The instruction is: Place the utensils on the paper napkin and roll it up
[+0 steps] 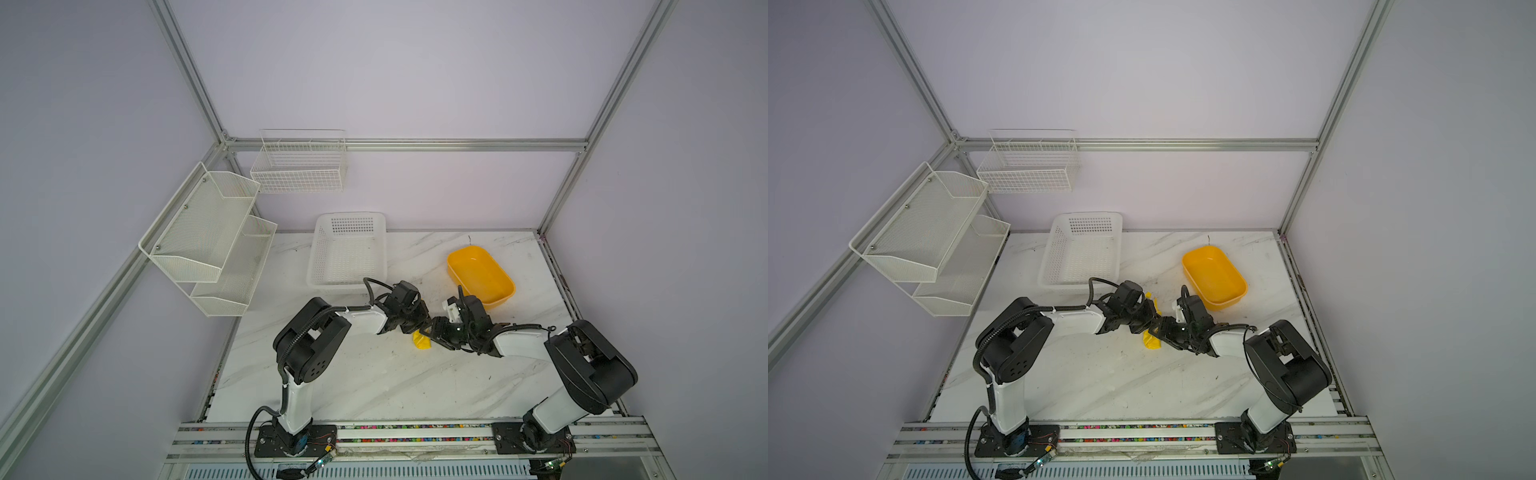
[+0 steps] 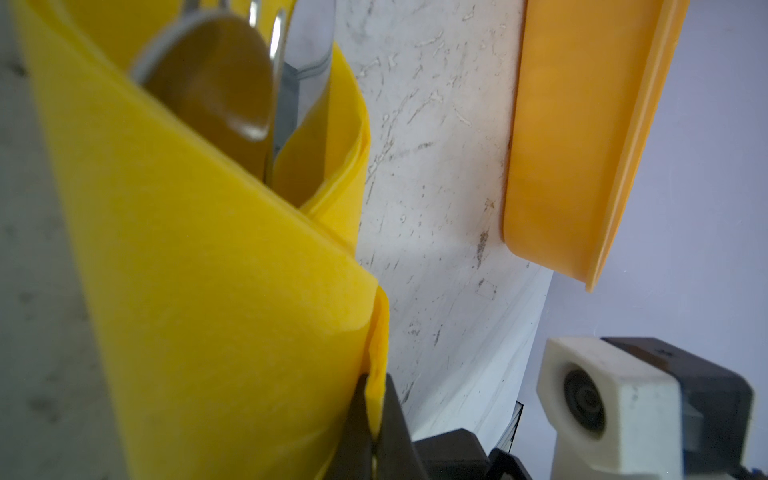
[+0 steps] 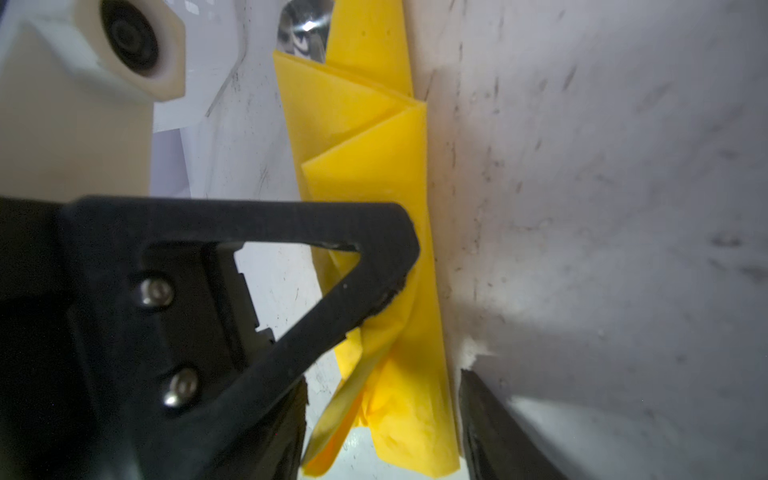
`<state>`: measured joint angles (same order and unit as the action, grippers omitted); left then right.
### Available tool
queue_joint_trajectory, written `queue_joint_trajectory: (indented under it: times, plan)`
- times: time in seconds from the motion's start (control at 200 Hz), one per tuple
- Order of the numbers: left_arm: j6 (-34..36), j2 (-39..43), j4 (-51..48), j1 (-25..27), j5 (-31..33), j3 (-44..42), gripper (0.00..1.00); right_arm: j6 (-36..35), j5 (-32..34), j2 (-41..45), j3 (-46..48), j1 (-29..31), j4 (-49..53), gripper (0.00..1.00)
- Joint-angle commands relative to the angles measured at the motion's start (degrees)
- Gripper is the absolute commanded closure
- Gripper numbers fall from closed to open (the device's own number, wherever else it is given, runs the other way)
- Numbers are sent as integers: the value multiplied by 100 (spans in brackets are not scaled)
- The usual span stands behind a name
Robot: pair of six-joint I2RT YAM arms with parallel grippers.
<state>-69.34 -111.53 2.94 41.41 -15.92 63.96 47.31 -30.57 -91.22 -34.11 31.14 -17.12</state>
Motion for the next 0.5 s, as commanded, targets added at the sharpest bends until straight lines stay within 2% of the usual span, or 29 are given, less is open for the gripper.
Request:
queue_joint_trajectory:
  times: [0.0,0.34,0.495]
  plan:
    - [79,49,240,43,-103,527,96,-8,128,-185,-105,18,40,40]
    - [61,53,267,45,-111,484,96,80,76,-288,2,15,-5,51]
    - [61,59,280,43,-108,490,96,125,27,-193,77,15,-105,64]
